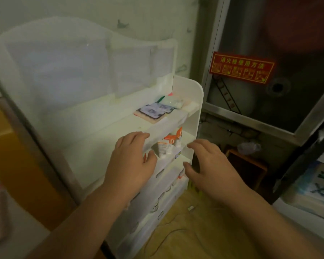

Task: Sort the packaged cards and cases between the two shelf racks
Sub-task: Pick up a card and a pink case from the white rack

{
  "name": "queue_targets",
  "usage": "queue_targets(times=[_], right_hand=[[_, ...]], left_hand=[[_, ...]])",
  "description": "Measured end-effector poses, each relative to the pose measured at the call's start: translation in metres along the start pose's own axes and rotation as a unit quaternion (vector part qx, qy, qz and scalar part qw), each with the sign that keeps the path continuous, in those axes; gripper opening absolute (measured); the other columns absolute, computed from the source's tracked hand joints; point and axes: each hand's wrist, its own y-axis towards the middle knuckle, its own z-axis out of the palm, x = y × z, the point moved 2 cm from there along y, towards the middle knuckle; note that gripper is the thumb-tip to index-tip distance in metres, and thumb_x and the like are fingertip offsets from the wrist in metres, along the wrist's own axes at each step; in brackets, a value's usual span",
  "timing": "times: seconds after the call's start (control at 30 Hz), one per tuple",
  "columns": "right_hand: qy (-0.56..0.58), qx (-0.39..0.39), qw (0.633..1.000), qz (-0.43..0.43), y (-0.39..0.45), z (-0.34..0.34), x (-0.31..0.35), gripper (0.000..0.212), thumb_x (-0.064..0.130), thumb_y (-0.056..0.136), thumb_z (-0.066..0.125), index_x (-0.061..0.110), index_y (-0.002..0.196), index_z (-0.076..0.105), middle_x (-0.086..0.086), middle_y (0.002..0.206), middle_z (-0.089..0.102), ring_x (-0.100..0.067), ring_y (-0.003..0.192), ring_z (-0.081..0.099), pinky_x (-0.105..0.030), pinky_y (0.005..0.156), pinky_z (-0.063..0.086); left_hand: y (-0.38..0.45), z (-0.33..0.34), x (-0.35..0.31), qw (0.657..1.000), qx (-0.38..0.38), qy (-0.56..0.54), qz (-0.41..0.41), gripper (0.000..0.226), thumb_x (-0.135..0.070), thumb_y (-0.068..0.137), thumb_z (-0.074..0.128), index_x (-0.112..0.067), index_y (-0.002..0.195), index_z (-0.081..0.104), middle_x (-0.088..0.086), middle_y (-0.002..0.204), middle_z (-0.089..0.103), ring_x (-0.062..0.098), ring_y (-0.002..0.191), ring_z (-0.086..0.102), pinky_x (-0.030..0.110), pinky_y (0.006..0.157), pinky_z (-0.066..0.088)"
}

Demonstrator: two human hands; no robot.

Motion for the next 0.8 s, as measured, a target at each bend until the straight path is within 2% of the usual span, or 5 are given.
queue_targets(times=[0.17,0.4,0.5,0.67,0.8], right_hand=[[0.003,-0.019,1.000,0.025,0.049,0.011,-0.017,0.054,0.047,0.094,0.053,0.028,0.143,0.042,0.010,0.147,0.041,-0.010,0.133,0.038,-0.030,0.109,0.038],[-0.019,0.007,1.000,0.009,0.093,0.031,-0.027,0.054,0.048,0.094,0.052,0.029,0.143,0.041,0.010,0.147,0.042,-0.011,0.134,0.038,-0.028,0.110,0.034],[-0.021,0.016,1.000,-0.008,0.114,0.040,-0.030,0.055,0.047,0.094,0.053,0.027,0.144,0.041,0.009,0.148,0.042,-0.011,0.137,0.034,-0.027,0.112,0.030],[-0.011,0.035,0.999,-0.031,0.154,0.053,-0.035,0.056,0.048,0.093,0.052,0.028,0.144,0.041,0.007,0.150,0.041,-0.014,0.139,0.035,-0.034,0.116,0.031],[0.004,0.046,0.997,-0.061,0.193,0.066,-0.048,0.053,0.048,0.094,0.052,0.030,0.143,0.042,0.009,0.148,0.042,-0.012,0.135,0.039,-0.030,0.112,0.033]], left_hand=[[0.056,0.023,0.023,1.000,0.005,0.002,-0.002,0.047,-0.038,0.090,0.055,-0.028,0.136,0.047,-0.009,0.138,0.048,0.015,0.128,0.039,0.032,0.101,0.039],[0.091,0.053,0.042,1.000,0.020,-0.012,-0.011,0.048,-0.038,0.090,0.055,-0.027,0.136,0.046,-0.007,0.137,0.048,0.016,0.126,0.039,0.032,0.100,0.039],[0.103,0.062,0.049,0.999,0.020,-0.010,-0.037,0.050,-0.042,0.091,0.052,-0.027,0.138,0.044,-0.007,0.140,0.047,0.016,0.127,0.039,0.035,0.102,0.040],[0.125,0.076,0.060,0.998,0.015,0.008,-0.067,0.052,-0.046,0.091,0.051,-0.028,0.140,0.042,-0.006,0.142,0.046,0.017,0.129,0.039,0.037,0.105,0.040],[0.150,0.089,0.070,0.993,0.014,0.029,-0.113,0.057,-0.052,0.090,0.051,-0.030,0.141,0.040,-0.007,0.142,0.045,0.016,0.129,0.039,0.035,0.104,0.038]])
